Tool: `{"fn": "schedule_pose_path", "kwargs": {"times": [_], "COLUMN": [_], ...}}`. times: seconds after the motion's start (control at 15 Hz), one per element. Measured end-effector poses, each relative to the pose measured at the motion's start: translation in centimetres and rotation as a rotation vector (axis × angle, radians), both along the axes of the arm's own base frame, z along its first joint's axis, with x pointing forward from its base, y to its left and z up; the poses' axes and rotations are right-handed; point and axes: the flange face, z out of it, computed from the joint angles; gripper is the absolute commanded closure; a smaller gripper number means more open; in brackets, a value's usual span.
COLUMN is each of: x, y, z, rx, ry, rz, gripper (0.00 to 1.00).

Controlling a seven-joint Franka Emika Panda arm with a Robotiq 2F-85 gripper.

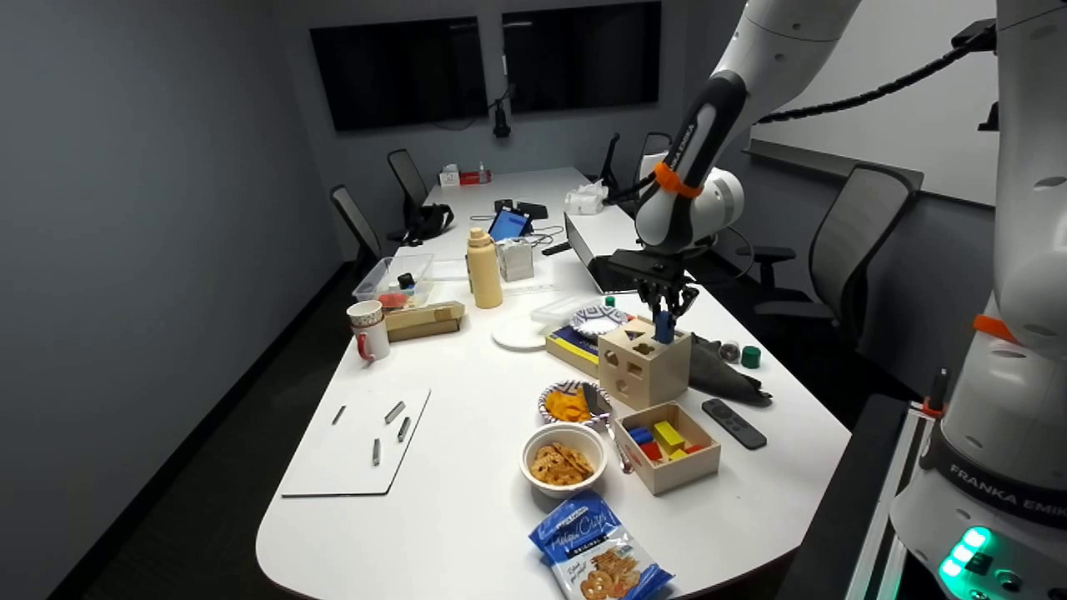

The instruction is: Place the blue rectangular block in the wooden box

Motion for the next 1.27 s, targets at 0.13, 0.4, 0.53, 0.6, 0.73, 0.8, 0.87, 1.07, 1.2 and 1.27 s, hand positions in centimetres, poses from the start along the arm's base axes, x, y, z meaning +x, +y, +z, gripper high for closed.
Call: {"fn": "schedule_pose_path", "kwargs": {"times": [0.13,0.4,0.53,0.6,0.73,0.8,0.87,1.07,1.2,1.27], "x": [0.1,0.7,0.9,0.9,0.9,0.8,0.8,0.8,0.9,1.0], "y": [0.0,0.2,0.1,0.1,0.0,-0.1,-0.1,-0.3,-0.3,-0.3], "z": [0.0,-0.1,-0.5,-0.7,-1.2,-1.3,-1.4,-1.4,-1.2,-1.1], "rx": [-0.001,-0.006,-0.008,-0.009,-0.010,-0.011,-0.011,-0.014,-0.018,-0.020], "ry": [-0.001,-0.005,0.000,0.004,0.012,0.015,0.017,0.015,0.002,-0.003], "rz": [-0.004,-0.013,-0.015,-0.017,-0.025,-0.028,-0.032,-0.038,-0.036,-0.034], "gripper": [0.91,0.91,0.91,0.91,0.78,0.41,0.40,0.19,0.04,0.00]}}
